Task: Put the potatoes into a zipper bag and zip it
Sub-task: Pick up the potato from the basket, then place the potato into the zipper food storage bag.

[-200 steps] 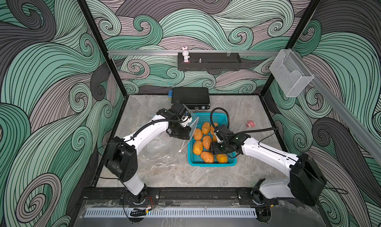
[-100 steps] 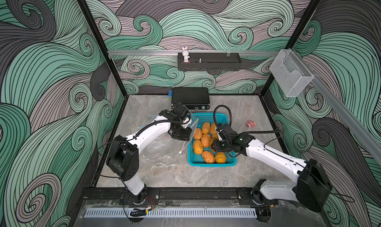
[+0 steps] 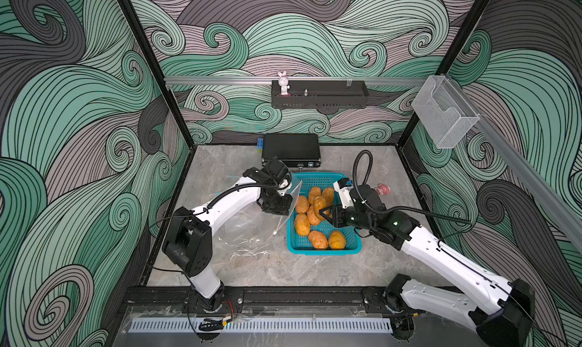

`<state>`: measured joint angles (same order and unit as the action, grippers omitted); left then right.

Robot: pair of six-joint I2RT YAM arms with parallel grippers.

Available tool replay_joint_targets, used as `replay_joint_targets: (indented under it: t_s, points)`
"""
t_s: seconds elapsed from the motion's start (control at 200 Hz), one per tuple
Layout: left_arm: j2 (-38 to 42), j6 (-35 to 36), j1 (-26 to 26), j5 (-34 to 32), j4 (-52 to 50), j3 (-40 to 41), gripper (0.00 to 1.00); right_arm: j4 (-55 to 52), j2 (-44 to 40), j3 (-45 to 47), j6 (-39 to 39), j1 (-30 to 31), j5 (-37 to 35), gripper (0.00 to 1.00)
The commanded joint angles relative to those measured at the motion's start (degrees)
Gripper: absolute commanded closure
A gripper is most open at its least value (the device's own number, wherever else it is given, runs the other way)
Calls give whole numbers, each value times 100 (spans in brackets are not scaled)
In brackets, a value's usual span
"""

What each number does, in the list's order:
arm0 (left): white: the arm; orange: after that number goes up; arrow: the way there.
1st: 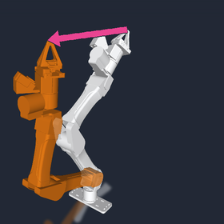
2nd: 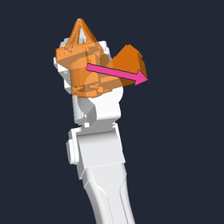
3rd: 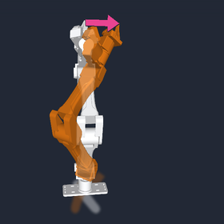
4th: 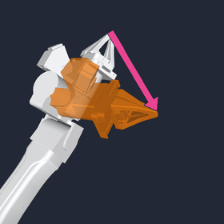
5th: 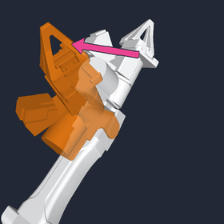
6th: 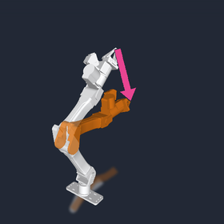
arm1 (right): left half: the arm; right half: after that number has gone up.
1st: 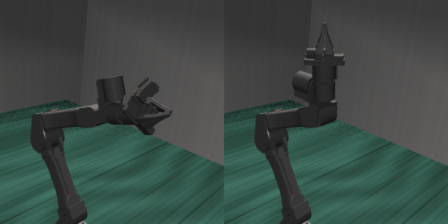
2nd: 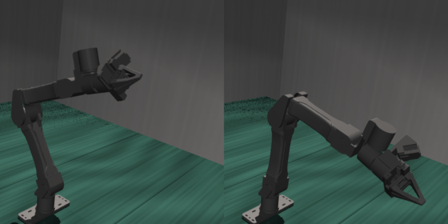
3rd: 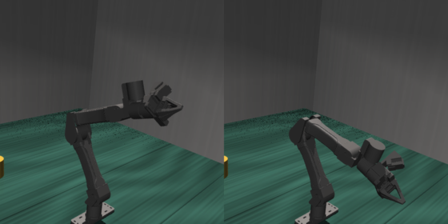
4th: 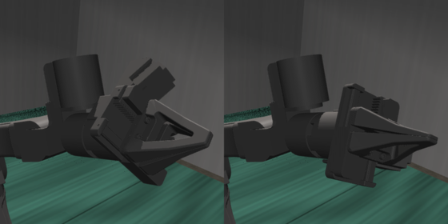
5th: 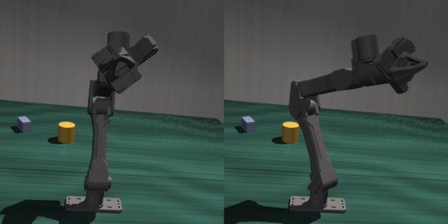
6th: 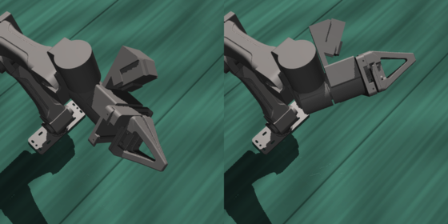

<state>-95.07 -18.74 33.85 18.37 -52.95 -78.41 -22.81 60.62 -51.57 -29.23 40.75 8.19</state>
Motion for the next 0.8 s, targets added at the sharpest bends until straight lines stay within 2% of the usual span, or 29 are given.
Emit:
replay_joint_targets:
  t_s: [0.0, 0.125, 0.34, 0.515, 0.791]
  points:
    - [-31, -100, 45, -5, -101, -174, 100, 1074, 212, -443, -406, 12, 720, 70]
    - [-49, -99, 52, -26, -139, -183, 100, 1726, 742, -744, -856, 105, 1233, 70]
    - [170, -82, 54, 272, -118, -218, 100, 2048, 1272, -779, -1142, 319, 1005, 70]
    - [458, -81, 52, 360, -22, -140, 100, 2283, 1083, -328, -1147, 320, 708, 70]
    - [427, -105, 52, 379, -46, -118, 100, 2439, 441, 134, -1109, 261, 327, 69]
